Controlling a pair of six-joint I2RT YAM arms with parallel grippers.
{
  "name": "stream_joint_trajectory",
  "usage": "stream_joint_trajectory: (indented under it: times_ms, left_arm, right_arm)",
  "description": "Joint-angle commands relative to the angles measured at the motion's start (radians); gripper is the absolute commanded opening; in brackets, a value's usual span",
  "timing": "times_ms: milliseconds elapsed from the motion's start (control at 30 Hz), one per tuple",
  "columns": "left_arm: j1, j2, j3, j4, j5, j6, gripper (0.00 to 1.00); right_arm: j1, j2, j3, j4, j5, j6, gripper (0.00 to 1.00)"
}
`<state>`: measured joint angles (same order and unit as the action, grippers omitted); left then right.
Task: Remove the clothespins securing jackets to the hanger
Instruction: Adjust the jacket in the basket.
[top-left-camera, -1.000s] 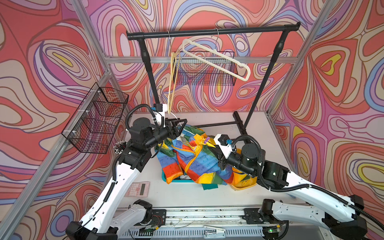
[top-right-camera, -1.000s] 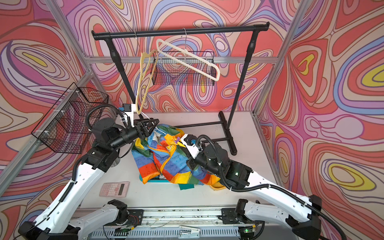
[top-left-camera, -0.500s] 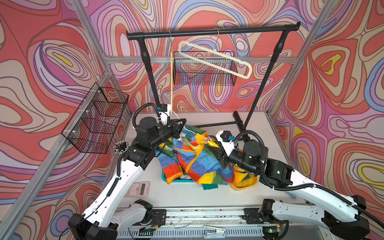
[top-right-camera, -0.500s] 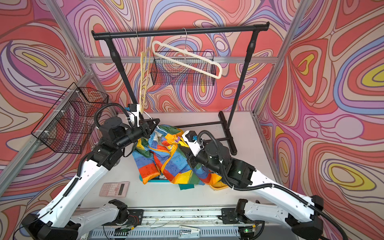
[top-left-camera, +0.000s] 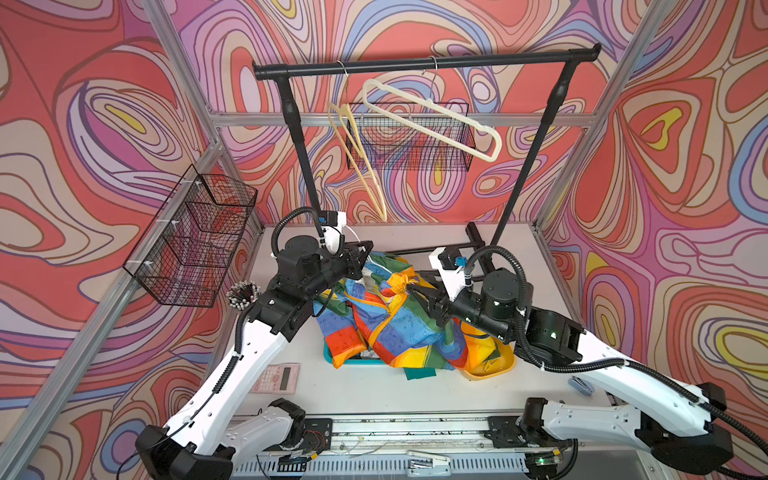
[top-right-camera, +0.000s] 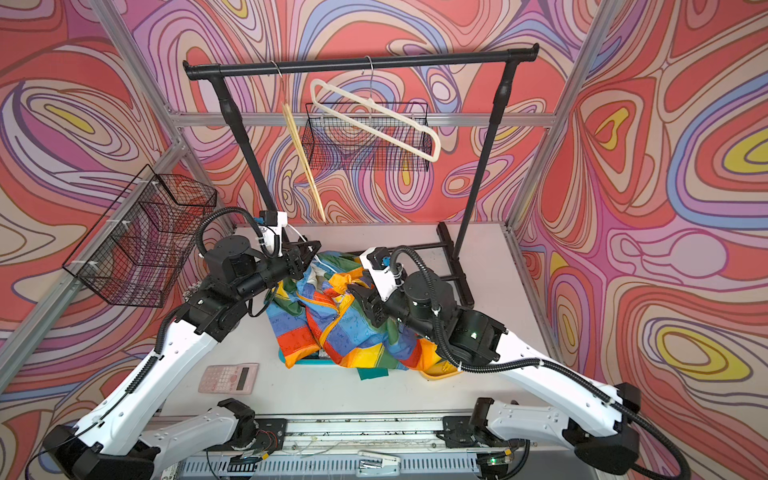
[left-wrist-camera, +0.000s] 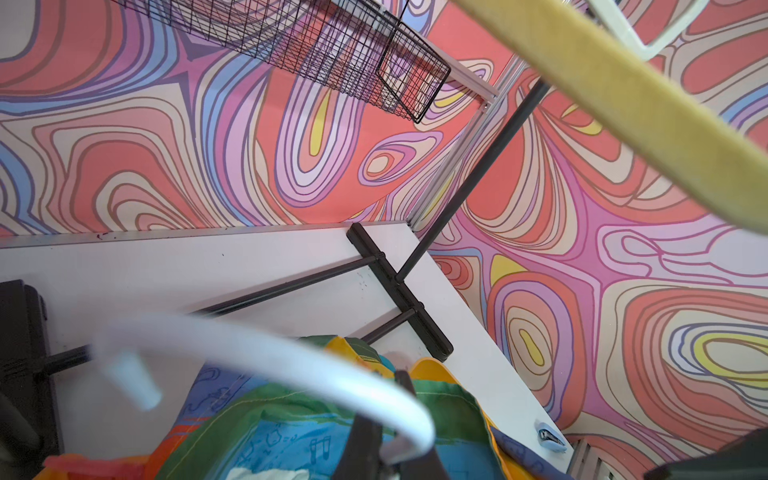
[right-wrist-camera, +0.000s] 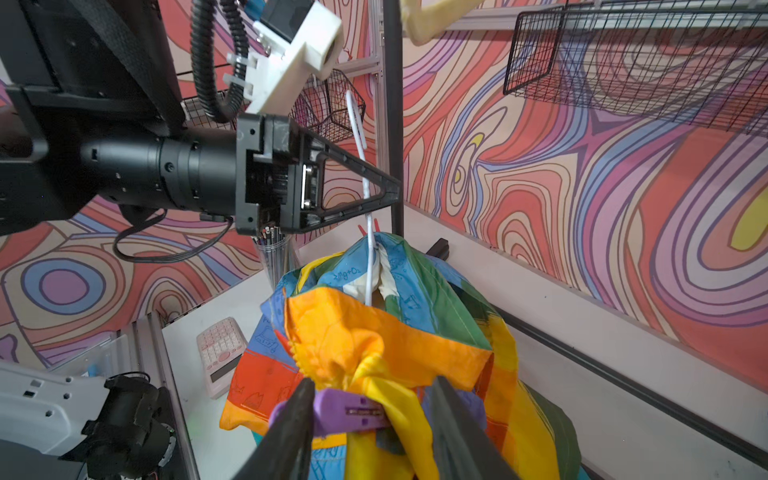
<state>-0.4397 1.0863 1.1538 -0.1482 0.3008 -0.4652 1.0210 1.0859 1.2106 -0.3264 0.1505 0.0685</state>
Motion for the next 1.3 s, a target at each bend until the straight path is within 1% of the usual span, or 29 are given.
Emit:
stream_joint_trajectory:
  times_ms: [0, 133, 267, 333, 533, 733, 833, 967, 1133, 1267]
  left_arm:
    - [-0.006, 0.000, 0.054, -0.045, -0.036, -0.014, 0.00]
    - [-0.005, 0.025, 0.086, -0.084, -0.045, -0.007, 0.00]
    - [-0.007, 0.036, 0.109, -0.107, -0.069, -0.002, 0.00]
    - [-0.007, 0.047, 0.128, -0.153, -0.079, -0.001, 0.00]
    - [-0.005, 0.090, 0.170, -0.192, -0.059, -0.016, 0.00]
    - [-0.006, 0.090, 0.171, -0.192, -0.067, -0.022, 0.00]
    - [-0.005, 0.087, 0.182, -0.211, -0.079, -0.014, 0.00]
    - [-0.006, 0.093, 0.204, -0.227, -0.082, -0.006, 0.00]
    - [-0.006, 0.100, 0.214, -0.233, -0.086, -0.001, 0.00]
    - [-0.005, 0.110, 0.227, -0.245, -0.086, 0.000, 0.00]
  right_arm:
    - [0.019, 0.000, 0.010, 0.021, 0.022, -0.022, 0.46]
    - [0.030, 0.005, 0.012, 0.023, 0.060, -0.044, 0.47]
    - [0.032, -0.040, 0.007, 0.017, 0.101, -0.071, 0.48]
    - [0.033, -0.064, 0.004, 0.003, 0.101, -0.096, 0.48]
    - [0.039, -0.069, 0.000, -0.049, 0.108, -0.202, 0.48]
    - [0.048, -0.019, 0.012, -0.072, 0.100, -0.239, 0.49]
    - [0.048, -0.024, 0.010, -0.111, 0.097, -0.246, 0.54]
    - [0.048, -0.100, -0.019, -0.210, 0.083, -0.202, 0.60]
    - [0.047, -0.258, -0.144, -0.282, 0.086, -0.085, 0.64]
    - [0.048, -0.287, -0.219, -0.340, 0.056, 0.000, 0.65]
